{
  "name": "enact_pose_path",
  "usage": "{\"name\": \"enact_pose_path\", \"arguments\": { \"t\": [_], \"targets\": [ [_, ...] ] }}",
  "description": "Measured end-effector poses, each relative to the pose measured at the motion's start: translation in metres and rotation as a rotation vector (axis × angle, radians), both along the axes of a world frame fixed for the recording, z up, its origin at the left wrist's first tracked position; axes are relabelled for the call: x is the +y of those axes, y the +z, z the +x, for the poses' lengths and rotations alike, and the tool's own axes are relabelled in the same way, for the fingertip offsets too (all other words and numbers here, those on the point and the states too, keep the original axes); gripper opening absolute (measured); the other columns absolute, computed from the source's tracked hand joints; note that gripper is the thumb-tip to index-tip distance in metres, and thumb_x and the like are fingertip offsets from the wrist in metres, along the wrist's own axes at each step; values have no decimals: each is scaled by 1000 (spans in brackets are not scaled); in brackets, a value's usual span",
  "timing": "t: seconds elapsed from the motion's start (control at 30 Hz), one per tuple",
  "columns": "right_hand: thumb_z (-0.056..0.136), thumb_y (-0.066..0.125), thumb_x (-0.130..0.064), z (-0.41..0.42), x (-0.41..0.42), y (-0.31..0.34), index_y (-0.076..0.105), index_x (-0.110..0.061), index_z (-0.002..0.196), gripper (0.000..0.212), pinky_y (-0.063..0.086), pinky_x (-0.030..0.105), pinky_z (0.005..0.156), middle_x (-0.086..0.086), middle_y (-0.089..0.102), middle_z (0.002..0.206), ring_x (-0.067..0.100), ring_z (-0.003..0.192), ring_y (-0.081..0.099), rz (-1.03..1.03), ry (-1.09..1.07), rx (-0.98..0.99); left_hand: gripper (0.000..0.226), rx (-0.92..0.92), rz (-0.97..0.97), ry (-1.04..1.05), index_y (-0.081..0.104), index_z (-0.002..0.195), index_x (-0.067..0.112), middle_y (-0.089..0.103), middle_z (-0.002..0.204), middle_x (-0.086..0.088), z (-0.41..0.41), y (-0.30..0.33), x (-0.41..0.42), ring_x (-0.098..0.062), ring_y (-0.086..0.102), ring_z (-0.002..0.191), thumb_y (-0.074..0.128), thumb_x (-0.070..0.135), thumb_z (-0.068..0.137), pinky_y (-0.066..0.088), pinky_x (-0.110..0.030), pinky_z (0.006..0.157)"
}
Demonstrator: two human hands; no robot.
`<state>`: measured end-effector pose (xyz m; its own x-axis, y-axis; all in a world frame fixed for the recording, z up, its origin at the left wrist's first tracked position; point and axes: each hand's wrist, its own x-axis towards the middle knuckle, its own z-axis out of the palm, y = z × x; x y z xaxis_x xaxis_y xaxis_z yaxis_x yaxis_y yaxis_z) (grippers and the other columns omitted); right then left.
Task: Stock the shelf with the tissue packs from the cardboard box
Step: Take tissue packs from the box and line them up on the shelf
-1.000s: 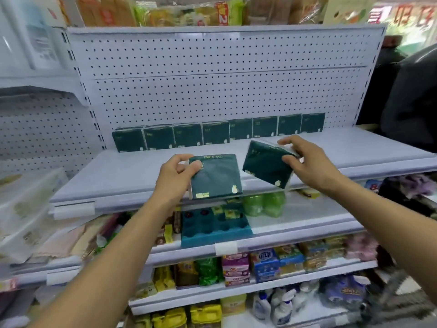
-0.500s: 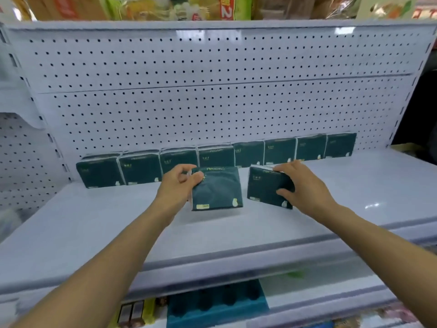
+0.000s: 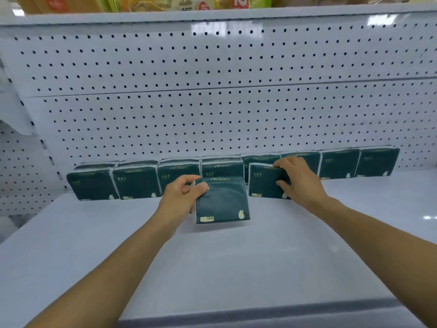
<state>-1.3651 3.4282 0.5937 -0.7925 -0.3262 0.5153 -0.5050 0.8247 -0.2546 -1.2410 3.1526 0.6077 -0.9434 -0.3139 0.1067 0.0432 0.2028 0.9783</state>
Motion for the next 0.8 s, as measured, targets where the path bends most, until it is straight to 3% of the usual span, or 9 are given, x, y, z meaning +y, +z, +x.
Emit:
{"name": "enact_pose_path", "arguments": {
  "t": [0.2, 0.4, 0.47, 0.57, 0.63, 0.7, 0.8],
  "targets": [
    [84, 70, -11, -32, -10, 0, 57, -12, 123, 41, 52, 38, 75, 5, 48, 131, 23, 120, 40, 45, 86, 100, 23, -8, 19, 19, 63, 114, 24, 75, 85, 6, -17, 1, 5, -23, 71, 91, 68, 28, 91, 55, -50, 85],
    [82, 73, -13, -45, -10, -4, 59, -12, 122, 42, 52, 48, 87, 8, 49, 132, 29, 120, 44, 88, 105, 145, 24, -5, 51, 16, 62, 115, 23, 75, 83, 5, -25, -1, 14, -17, 73, 82, 67, 27, 92, 56, -45, 82],
    [83, 73, -18, -43, -8, -3, 58, -15, 125, 45, 46, 51, 97, 9, 48, 138, 31, 125, 42, 86, 86, 196, 25, 0, 48, -2, 62, 116, 23, 75, 85, 5, -26, 0, 18, -15, 72, 81, 67, 27, 92, 56, -42, 80],
    [90, 61, -39, -21, -8, 9, 52, -23, 133, 47, 38, 44, 103, 4, 47, 139, 23, 126, 42, -88, 172, 267, 26, 19, 25, -69, 59, 117, 23, 76, 92, 3, -27, 3, 29, -14, 72, 83, 66, 25, 92, 57, -34, 73],
    [87, 53, -59, 3, -9, 19, 48, -32, 136, 57, 35, 37, 104, -4, 49, 137, 15, 124, 42, -112, 355, 139, 26, 35, 3, -119, 59, 117, 22, 76, 96, 0, -29, 7, 44, -15, 72, 86, 66, 24, 92, 58, -32, 73],
    [79, 55, -69, 21, -5, 23, 40, -39, 141, 71, 34, 33, 100, -11, 48, 136, 11, 122, 42, 42, 433, 34, 27, 53, -1, -169, 59, 116, 20, 75, 97, -1, -34, 9, 64, -17, 72, 87, 68, 22, 91, 59, -35, 76],
    [79, 67, -59, 23, 18, 18, 33, -41, 143, 75, 42, 29, 88, -13, 49, 125, 8, 113, 42, 159, 354, -49, 28, 77, -17, -263, 59, 115, 20, 74, 97, 1, -40, 10, 94, -14, 72, 89, 70, 19, 90, 57, -27, 76]
  ]
}}
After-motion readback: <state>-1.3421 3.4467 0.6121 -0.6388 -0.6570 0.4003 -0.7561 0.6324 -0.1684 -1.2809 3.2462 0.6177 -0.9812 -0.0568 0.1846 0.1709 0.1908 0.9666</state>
